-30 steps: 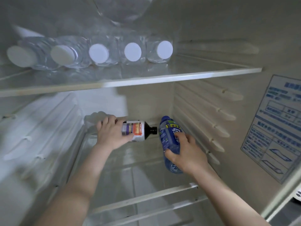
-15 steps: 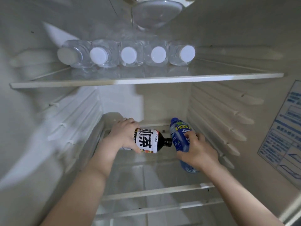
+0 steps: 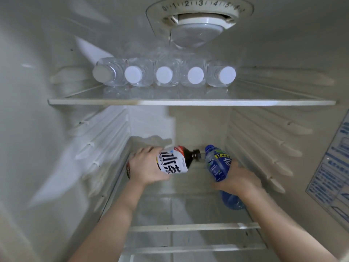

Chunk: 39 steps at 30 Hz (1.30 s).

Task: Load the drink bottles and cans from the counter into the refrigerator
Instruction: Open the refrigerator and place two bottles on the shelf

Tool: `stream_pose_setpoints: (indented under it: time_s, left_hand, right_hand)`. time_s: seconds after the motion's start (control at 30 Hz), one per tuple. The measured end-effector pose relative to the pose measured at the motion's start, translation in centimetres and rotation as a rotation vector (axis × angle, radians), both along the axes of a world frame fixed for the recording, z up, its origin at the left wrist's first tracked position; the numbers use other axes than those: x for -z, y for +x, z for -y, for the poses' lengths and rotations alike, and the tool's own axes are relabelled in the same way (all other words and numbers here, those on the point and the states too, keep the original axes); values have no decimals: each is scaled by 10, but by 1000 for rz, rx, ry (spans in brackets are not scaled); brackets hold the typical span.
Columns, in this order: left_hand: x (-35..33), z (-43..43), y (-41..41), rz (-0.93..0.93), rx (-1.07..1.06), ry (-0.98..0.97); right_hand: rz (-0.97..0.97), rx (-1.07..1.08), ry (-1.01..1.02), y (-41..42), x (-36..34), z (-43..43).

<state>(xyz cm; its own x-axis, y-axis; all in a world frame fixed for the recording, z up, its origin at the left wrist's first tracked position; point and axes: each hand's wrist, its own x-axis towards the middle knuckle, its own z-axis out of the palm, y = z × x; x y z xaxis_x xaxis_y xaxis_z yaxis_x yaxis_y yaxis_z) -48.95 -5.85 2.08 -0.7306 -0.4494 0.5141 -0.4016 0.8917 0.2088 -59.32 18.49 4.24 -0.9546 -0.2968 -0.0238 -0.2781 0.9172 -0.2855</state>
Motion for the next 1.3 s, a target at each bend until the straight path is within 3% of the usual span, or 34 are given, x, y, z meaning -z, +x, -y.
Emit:
stream_pose_setpoints:
  time_s: [0.17,0.4,0.67,0.9,1.03,1.17,1.3]
  left_hand:
    - [-8,8,5,-303,-109,389]
    - [1,-7,-1,-602,-226,567]
    - [21,-5,-7,-855,-108,719]
    - [34,2,-10,-809,-65,653]
    - [32,2,-11,-774,-116,719]
    - [28,1,-8,-762,-80,753]
    - [30,-3,3,-721,-47,709]
  right_hand:
    - [-32,23,22,3,3,6]
    - [44,46,-14,-10,-8,10]
    - [302,39,-288,-29,-10,29]
    - [152,-28,-307,-21,2,36]
    - [-166,6,-298,11,8,27]
    - [-477,-2,-544,46,24,26]
    - [-498,-153,-911,51,39,28]
